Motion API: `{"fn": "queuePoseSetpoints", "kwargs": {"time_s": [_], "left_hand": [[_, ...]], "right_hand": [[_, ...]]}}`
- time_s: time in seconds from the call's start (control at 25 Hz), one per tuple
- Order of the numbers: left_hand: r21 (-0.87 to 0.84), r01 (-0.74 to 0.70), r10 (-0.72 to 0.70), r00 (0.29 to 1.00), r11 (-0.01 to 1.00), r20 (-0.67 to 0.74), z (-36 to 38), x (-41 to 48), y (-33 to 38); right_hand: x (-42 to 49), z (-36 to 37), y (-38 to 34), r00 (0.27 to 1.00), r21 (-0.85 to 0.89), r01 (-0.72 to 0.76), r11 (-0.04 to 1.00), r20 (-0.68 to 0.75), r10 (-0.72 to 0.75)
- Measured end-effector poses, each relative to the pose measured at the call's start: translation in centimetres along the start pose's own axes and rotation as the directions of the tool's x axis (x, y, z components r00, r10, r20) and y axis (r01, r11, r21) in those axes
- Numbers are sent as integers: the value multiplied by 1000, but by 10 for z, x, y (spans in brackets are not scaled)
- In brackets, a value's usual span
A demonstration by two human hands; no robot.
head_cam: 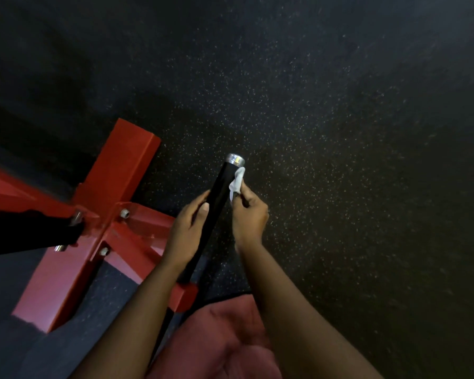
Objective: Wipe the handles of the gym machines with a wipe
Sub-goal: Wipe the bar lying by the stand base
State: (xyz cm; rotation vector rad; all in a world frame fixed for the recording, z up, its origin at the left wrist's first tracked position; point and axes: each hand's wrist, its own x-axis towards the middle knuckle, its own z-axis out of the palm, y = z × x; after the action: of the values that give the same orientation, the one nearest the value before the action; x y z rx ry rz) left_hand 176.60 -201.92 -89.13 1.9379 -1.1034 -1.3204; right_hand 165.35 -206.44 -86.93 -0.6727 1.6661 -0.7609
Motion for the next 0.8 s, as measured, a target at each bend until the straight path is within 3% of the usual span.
{"fn": "queuePoseSetpoints", "kwargs": {"time_s": [0.16, 0.32, 0.52, 0.64, 0.8], "left_hand": [[75, 6, -5, 1000, 997, -7, -13, -36, -11], [145, 34, -32, 999, 989, -16, -14, -76, -18], [274, 84, -61, 994, 958, -91, -4, -93, -27], [304, 41, -22, 998, 952, -65, -5, -94, -30], [331, 59, -42, 997, 942, -59, -6, -91, -31]], "right_hand": [[-37, 3, 29, 1000, -39, 27, 999, 11, -26], [-81, 1, 52, 991, -11, 11, 1000, 134, -9], [-109, -5, 83, 968, -246, 16, 969, 246, 47], [-96, -8, 73, 982, -125, -132, 983, 115, 147], [-100, 6, 63, 992, -145, -90, 985, 76, 102]]}}
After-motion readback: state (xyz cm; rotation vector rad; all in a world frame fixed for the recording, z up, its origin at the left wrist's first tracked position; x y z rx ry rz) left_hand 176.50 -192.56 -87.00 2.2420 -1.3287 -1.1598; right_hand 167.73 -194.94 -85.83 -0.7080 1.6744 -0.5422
